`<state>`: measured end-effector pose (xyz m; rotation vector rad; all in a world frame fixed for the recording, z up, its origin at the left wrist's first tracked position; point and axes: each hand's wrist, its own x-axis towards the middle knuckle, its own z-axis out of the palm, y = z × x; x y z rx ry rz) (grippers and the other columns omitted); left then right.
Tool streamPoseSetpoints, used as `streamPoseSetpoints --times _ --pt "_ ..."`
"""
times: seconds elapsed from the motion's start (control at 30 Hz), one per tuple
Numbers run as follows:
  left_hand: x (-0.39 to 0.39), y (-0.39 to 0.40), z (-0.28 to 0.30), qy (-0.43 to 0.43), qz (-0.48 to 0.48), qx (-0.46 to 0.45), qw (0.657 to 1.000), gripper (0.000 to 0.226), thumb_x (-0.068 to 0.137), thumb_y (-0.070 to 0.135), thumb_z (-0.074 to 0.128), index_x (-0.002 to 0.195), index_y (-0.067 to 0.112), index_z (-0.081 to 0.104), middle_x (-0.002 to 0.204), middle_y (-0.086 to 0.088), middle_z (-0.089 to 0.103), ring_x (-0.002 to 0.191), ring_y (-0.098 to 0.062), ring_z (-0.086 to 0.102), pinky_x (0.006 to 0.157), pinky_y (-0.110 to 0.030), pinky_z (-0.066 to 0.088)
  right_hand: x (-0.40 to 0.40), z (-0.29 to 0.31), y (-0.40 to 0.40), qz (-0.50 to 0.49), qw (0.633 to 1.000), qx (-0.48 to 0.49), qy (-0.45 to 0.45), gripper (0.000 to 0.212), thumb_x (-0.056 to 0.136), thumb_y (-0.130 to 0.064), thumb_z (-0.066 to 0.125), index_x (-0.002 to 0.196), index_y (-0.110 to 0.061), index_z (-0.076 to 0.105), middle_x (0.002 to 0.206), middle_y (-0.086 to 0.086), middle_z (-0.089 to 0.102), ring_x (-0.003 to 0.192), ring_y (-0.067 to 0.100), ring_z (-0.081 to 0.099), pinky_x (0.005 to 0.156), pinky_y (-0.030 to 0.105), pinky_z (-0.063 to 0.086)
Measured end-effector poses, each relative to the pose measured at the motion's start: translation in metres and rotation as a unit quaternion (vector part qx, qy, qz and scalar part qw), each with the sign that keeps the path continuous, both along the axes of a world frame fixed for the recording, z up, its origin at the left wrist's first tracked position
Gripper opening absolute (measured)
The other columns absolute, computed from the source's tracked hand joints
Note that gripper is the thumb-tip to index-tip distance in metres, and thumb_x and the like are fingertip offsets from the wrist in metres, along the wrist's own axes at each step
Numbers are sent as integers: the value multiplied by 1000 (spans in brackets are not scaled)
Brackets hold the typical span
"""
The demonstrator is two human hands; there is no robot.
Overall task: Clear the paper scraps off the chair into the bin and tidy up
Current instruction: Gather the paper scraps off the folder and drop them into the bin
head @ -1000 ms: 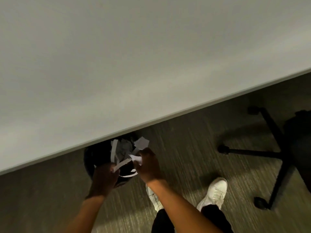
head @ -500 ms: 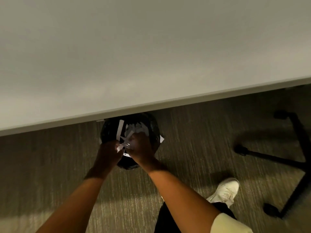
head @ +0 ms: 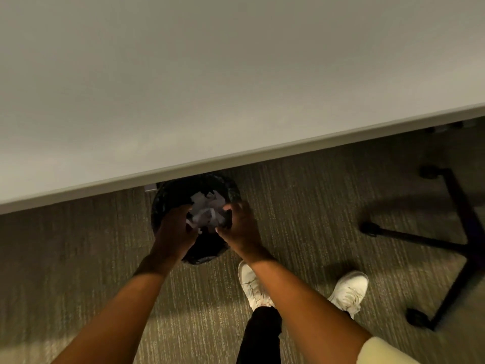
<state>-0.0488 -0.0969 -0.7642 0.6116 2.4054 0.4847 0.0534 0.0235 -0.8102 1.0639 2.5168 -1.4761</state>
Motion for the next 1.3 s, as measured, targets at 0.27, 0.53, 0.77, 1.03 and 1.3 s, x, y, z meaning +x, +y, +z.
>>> streamPoseSetpoints --times 0.27,0.53,0.77,1.03,1.3 --pt "31 76 20 -21 -66 38 997 46 86 19 62 129 5 53 127 -17 59 121 -31 54 105 -43 41 54 17 65 -62 998 19 0 43 77 -25 75 114 -7 60 119 11 56 112 25 51 93 29 37" --pt "88 165 39 -40 -127 40 990 51 85 17 67 132 9 50 129 -15 58 121 -28 53 103 -37 40 150 50 158 -131 989 56 -43 58 78 -28 74 130 -18 50 135 7 49 126 21 46 107 34 39" --pt "164 263 53 -48 -229 31 972 50 83 15 69 130 10 53 124 -16 61 116 -29 56 97 -32 40 268 76 243 -269 957 79 -76 57 72 -30 80 122 -27 53 124 2 49 117 21 51 96 34 47" --pt "274 380 63 -80 -332 70 937 48 87 21 65 132 12 50 131 -13 56 124 -26 51 106 -32 37 423 84 323 -390 908 129 -84 56 75 -32 80 123 -20 53 125 5 51 116 23 50 93 33 45" --pt "401 484 58 -67 -454 87 884 48 88 26 64 133 19 48 131 -7 53 125 -21 48 102 -33 42 552 76 374 -506 844 125 -127 64 75 -32 78 129 -22 47 133 7 44 125 28 43 99 43 43"
